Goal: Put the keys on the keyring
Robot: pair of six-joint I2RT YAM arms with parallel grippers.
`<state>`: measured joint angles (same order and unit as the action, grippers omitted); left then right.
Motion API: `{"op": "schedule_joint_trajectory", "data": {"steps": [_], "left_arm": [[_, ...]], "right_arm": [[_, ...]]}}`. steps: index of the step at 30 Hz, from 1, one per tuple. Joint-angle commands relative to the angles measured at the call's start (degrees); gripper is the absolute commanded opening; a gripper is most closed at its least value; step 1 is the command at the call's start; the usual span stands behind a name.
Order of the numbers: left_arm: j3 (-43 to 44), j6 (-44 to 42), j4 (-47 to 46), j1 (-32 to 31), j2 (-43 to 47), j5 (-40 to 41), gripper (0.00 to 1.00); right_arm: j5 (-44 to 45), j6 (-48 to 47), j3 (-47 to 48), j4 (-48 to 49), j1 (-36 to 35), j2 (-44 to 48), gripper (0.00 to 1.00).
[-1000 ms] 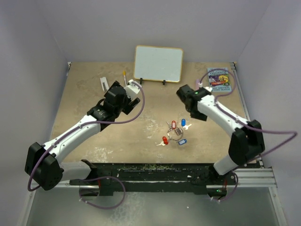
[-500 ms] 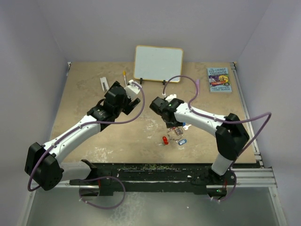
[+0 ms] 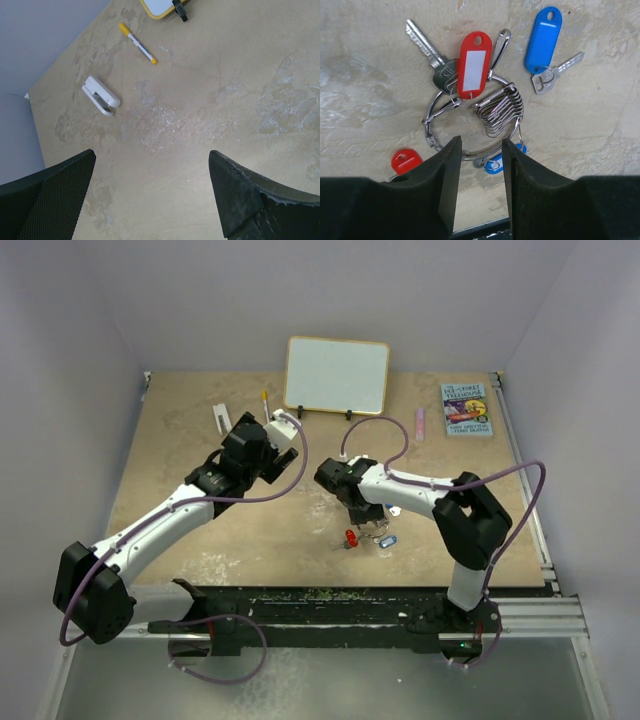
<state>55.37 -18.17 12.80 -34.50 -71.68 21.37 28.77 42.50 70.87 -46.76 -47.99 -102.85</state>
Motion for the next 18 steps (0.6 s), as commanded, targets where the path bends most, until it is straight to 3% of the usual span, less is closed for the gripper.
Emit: {"op": "schedule_joint_trajectory", "data": {"steps": [1, 6, 12, 15, 18], "left_arm": [[-0.1, 0.1, -3.3, 0.3, -0.2, -0.6, 0.98], [-0.4, -0.6, -3.7, 0.3, -0.3, -0.5, 0.98], [-1.2, -1.0, -5.0, 0.5, -0.2, 0.6, 0.98], [-1.6, -0.8, -5.2, 0.5, -0.5, 0.2, 0.98], [-1.9, -0.6, -5.2, 0.5, -0.6, -0.2, 0.98]], "right_arm": [[2.1, 2.3, -1.0, -1.7, 0.4, -1.2, 0.41], [4.3, 5.9, -3.0, -4.6, 3.9, 0.2, 0.41], [9.6, 5.1, -7.2, -6.7, 15.3, 7.3, 0.45], [12.5, 2.5, -5.3, -6.9, 20.2, 11.1, 0.45], [12.6, 0.6, -2.0, -7.0, 20.6, 13.5, 0.44]]}}
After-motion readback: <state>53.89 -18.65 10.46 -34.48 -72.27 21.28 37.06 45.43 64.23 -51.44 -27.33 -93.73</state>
